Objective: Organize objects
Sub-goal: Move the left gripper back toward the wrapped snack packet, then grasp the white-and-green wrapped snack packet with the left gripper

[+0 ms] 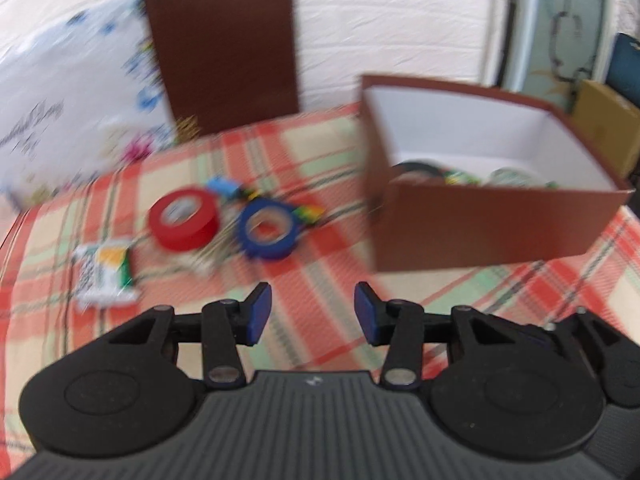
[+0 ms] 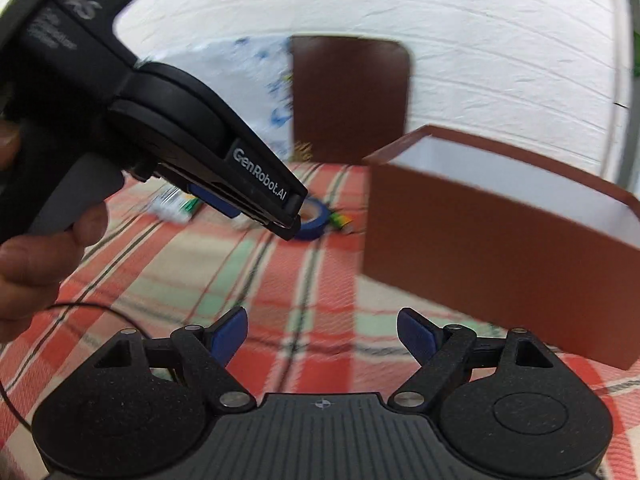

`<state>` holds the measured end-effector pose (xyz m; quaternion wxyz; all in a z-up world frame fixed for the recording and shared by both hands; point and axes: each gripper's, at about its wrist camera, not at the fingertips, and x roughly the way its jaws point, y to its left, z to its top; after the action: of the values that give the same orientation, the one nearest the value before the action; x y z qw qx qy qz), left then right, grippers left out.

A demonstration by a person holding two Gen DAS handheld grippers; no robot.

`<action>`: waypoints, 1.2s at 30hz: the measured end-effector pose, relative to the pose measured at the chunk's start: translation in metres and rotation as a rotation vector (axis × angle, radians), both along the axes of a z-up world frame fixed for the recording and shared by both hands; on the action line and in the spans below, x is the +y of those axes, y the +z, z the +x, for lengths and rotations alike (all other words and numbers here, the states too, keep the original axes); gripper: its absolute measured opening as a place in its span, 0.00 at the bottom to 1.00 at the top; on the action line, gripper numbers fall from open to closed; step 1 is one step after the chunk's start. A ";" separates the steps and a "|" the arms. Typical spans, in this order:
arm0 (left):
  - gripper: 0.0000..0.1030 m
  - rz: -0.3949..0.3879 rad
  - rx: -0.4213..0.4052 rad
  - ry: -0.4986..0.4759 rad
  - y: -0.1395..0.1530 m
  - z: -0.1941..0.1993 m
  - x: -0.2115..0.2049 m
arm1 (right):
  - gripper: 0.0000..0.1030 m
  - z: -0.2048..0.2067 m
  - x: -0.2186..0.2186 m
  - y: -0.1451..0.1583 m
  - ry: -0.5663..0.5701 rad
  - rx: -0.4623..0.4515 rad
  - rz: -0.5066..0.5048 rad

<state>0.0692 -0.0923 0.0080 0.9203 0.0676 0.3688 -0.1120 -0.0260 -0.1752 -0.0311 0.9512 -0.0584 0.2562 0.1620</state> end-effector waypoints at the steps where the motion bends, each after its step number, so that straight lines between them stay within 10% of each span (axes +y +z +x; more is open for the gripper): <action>1: 0.47 0.007 0.008 0.023 -0.005 0.001 0.008 | 0.80 0.001 0.006 -0.002 0.018 0.010 -0.010; 11: 0.54 0.021 0.057 0.267 -0.052 0.009 0.111 | 0.80 0.016 0.057 -0.019 0.150 0.083 -0.100; 17: 0.69 0.049 -0.056 0.433 -0.061 0.008 0.185 | 0.80 0.034 0.088 -0.020 0.201 0.086 -0.104; 20: 0.85 -0.009 -0.110 0.536 -0.072 0.009 0.230 | 0.80 0.051 0.113 -0.021 0.243 0.083 -0.088; 25: 0.81 -0.148 -0.184 0.723 -0.074 0.002 0.274 | 0.80 0.092 0.158 -0.019 0.282 0.093 -0.046; 36: 0.87 -0.197 -0.222 0.745 -0.078 0.000 0.282 | 0.85 0.171 0.216 -0.018 0.228 0.108 0.085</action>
<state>0.0696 0.1896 -0.0701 0.9342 -0.1475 0.2538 0.2026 0.1446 0.0405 -0.0492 0.9130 -0.0380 0.2915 0.2829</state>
